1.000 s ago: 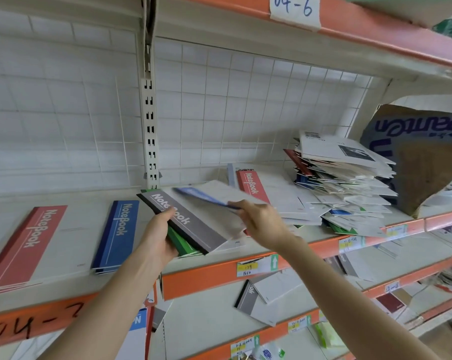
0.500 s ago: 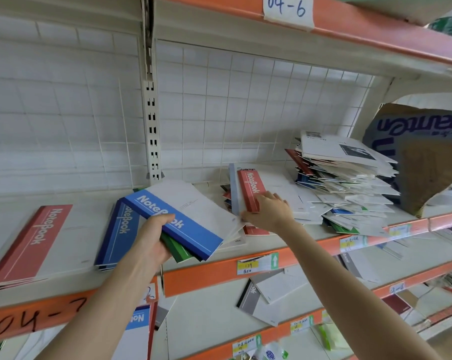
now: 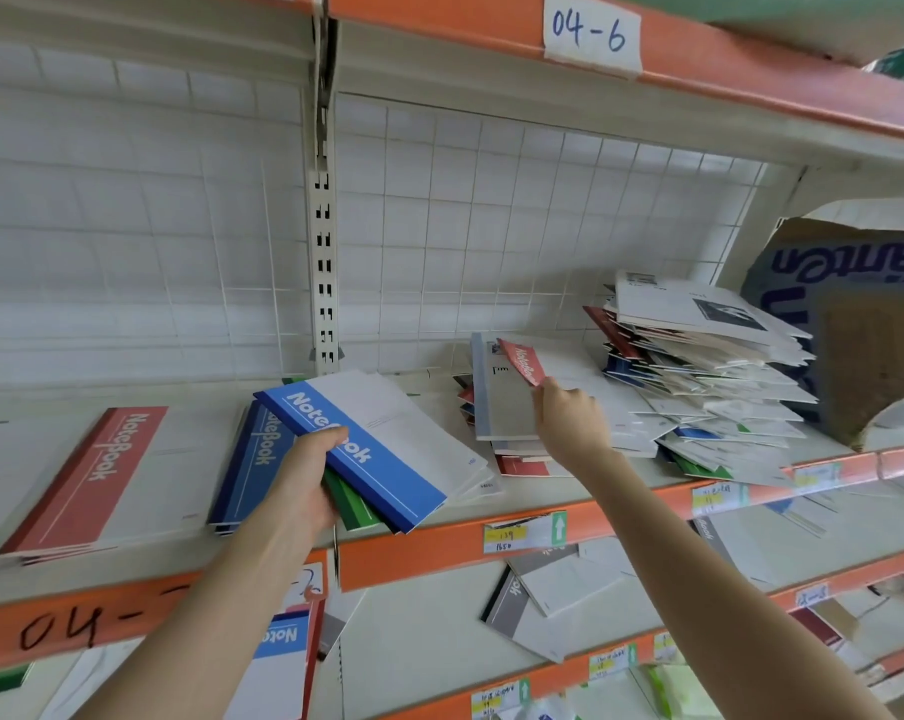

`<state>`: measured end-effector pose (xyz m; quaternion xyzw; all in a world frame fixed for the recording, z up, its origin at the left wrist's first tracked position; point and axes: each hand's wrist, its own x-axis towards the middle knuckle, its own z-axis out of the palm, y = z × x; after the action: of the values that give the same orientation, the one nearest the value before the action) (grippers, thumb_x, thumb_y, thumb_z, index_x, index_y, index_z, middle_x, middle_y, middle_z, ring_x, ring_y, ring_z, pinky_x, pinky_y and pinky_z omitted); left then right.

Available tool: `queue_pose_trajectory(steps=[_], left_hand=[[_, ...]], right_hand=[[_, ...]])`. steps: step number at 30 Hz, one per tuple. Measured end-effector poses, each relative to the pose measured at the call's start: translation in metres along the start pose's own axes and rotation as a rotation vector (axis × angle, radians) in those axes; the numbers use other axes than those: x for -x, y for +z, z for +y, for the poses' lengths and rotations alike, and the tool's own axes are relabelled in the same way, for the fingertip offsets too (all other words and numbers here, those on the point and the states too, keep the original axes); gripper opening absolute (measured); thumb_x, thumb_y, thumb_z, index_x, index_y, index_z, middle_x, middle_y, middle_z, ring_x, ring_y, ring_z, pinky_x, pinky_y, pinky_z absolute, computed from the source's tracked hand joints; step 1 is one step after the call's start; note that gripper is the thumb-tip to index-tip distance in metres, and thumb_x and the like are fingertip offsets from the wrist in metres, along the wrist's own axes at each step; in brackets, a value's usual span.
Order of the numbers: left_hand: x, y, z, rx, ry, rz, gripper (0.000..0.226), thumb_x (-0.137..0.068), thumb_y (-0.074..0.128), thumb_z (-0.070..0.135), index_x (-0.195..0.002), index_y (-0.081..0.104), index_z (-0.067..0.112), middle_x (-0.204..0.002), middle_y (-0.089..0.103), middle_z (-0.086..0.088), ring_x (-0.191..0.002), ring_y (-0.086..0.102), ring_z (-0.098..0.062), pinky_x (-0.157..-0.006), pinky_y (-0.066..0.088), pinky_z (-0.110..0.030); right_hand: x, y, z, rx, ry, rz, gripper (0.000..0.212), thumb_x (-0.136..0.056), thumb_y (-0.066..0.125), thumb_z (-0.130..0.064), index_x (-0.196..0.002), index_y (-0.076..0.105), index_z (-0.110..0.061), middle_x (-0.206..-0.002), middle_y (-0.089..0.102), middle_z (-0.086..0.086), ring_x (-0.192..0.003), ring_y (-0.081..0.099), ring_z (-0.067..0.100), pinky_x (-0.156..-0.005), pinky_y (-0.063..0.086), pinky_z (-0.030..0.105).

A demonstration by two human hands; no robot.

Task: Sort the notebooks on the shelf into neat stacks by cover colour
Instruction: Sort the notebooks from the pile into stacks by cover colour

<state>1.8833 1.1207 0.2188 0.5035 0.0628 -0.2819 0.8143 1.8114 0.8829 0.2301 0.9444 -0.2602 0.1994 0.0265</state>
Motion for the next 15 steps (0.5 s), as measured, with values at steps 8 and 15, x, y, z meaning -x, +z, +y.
queue_pose_trajectory(steps=[8,15], left_hand=[[-0.002,0.012,-0.002,0.056,0.000,-0.073,0.029,-0.095,0.050,0.037,-0.106,0.053,0.010,-0.093,0.062,-0.011,-0.082,0.061,-0.025,-0.062,0.047,-0.040],[-0.004,0.003,-0.005,-0.095,-0.024,-0.007,0.036,-0.090,0.057,0.025,-0.123,0.053,0.009,-0.107,0.064,-0.016,-0.096,0.061,-0.034,-0.089,0.048,-0.049]], right_hand=[[0.056,-0.017,-0.054,-0.355,-0.673,-0.077,0.052,-0.094,0.028,-0.036,-0.114,0.059,0.000,-0.082,0.067,0.022,-0.067,0.060,0.038,-0.059,0.043,0.037],[0.061,-0.008,-0.063,-0.456,-0.730,-0.236,0.062,-0.088,0.024,-0.054,-0.120,0.060,-0.014,-0.110,0.067,0.008,-0.095,0.062,0.028,-0.075,0.049,0.034]])
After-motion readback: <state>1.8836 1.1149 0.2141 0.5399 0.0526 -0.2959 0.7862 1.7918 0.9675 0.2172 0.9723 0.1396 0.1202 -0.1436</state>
